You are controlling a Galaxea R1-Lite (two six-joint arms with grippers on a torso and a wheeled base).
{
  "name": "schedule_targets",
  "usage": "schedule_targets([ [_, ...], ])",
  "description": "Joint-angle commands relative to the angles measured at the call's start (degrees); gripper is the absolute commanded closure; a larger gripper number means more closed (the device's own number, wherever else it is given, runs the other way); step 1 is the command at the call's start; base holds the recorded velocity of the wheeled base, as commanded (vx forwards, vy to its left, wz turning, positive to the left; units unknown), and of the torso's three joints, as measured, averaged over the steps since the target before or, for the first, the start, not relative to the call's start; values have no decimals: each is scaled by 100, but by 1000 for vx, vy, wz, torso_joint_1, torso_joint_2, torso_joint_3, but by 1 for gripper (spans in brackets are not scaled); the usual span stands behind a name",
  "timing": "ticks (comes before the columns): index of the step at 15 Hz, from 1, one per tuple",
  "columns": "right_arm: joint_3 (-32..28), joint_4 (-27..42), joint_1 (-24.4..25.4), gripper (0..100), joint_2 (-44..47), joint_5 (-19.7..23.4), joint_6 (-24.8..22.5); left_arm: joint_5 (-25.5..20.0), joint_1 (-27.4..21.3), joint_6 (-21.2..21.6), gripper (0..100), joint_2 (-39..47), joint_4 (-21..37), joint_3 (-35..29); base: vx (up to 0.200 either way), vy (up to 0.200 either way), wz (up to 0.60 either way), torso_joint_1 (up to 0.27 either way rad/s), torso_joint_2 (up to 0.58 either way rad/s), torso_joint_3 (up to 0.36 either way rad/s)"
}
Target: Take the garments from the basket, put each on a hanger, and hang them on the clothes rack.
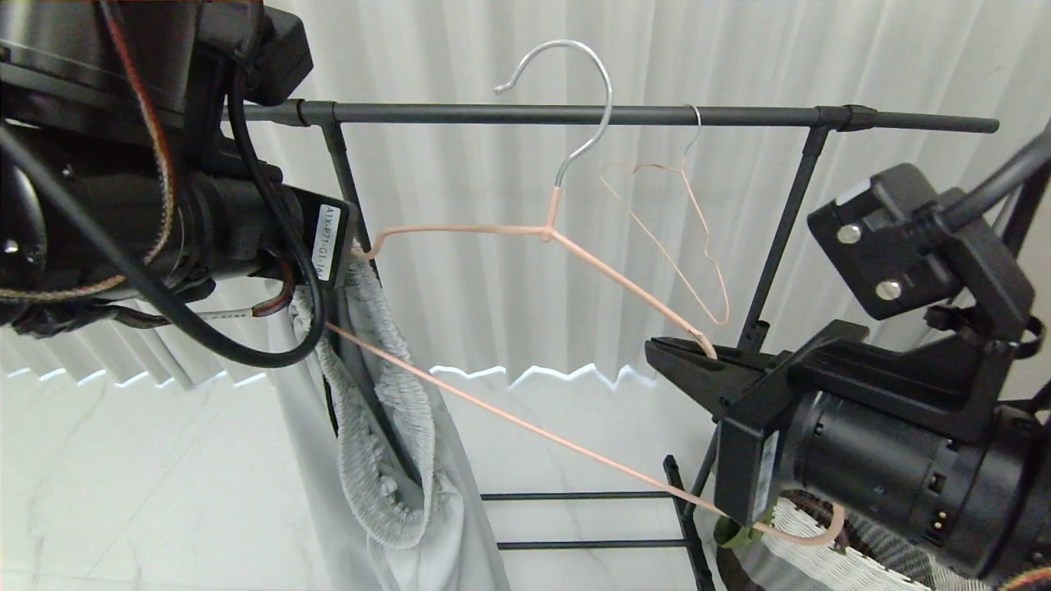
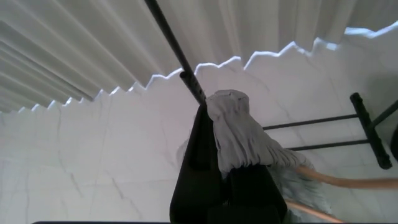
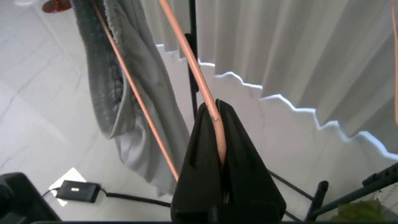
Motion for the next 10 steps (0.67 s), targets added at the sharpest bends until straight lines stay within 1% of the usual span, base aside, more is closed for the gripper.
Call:
schedule_targets([
  [1,-68,-271,-1,100,388,-5,-62,-2,-91,4,100,-51,0,-8,0,0,0,0,0,0],
  [3,-85,-508,17,100,643,21,-132,-2,-337,-5,100,-95,0,-104,0,0,0,0,0,0],
  [5,-226,-702,17,100,889,30,-238,-11,-697,-5,100,-59,0,-474,0,0,0,0,0,0],
  [7,-481,-737,17,100,1082,30,-246,-2,-1093,-5,100,2,0,-834,0,0,0,0,0,0],
  [8,-577,-737,8,100,1144,30,-246,-2,-1242,-5,100,2,0,-860,0,0,0,0,0,0],
  [10,-683,-737,-1,100,1179,21,-246,-20,-1356,-23,100,-24,0,-834,0,0,0,0,0,0],
])
